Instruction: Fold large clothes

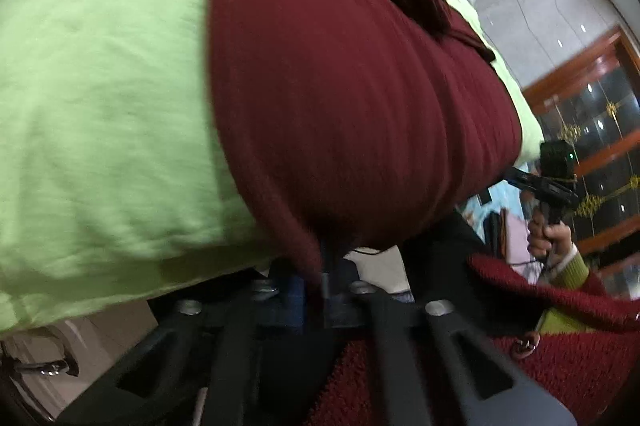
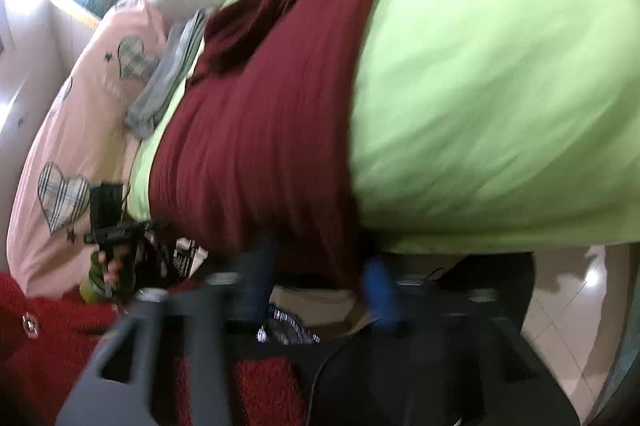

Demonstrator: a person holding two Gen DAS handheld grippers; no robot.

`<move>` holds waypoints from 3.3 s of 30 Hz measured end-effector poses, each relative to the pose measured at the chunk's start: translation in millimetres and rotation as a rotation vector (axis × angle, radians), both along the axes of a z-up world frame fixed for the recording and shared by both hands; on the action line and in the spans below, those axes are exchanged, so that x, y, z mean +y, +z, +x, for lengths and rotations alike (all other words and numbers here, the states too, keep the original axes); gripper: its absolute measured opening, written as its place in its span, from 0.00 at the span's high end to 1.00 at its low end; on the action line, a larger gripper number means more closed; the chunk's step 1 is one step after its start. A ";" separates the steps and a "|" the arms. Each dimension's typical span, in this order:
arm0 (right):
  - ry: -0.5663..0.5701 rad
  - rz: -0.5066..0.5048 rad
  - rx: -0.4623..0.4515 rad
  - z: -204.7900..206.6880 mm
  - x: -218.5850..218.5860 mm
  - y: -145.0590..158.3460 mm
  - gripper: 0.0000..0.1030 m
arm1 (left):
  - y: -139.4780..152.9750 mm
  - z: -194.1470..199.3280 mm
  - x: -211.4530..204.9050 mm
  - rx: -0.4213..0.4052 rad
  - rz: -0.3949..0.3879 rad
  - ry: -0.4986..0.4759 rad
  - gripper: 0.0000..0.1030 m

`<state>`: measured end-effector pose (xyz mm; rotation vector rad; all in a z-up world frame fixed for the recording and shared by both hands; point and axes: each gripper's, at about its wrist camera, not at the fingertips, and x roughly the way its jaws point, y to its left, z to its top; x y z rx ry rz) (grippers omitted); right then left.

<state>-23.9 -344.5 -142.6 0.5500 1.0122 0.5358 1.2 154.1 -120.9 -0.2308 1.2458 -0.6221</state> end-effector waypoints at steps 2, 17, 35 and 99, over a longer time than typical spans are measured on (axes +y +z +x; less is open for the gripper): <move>0.043 -0.008 0.001 -8.3 10.0 1.5 0.90 | 9.5 -5.6 -7.6 -0.040 0.007 -0.037 0.97; -0.082 0.452 -0.264 -21.8 -20.5 90.1 0.98 | 118.1 14.4 -2.7 -0.315 -0.343 0.148 0.97; -0.027 0.275 -0.050 2.4 -31.4 75.6 0.34 | 149.1 114.6 -53.3 -0.366 -0.327 0.149 0.97; -0.361 0.066 -0.048 236.1 -27.6 73.1 0.66 | 55.7 236.9 -45.5 -0.146 -0.138 0.356 0.74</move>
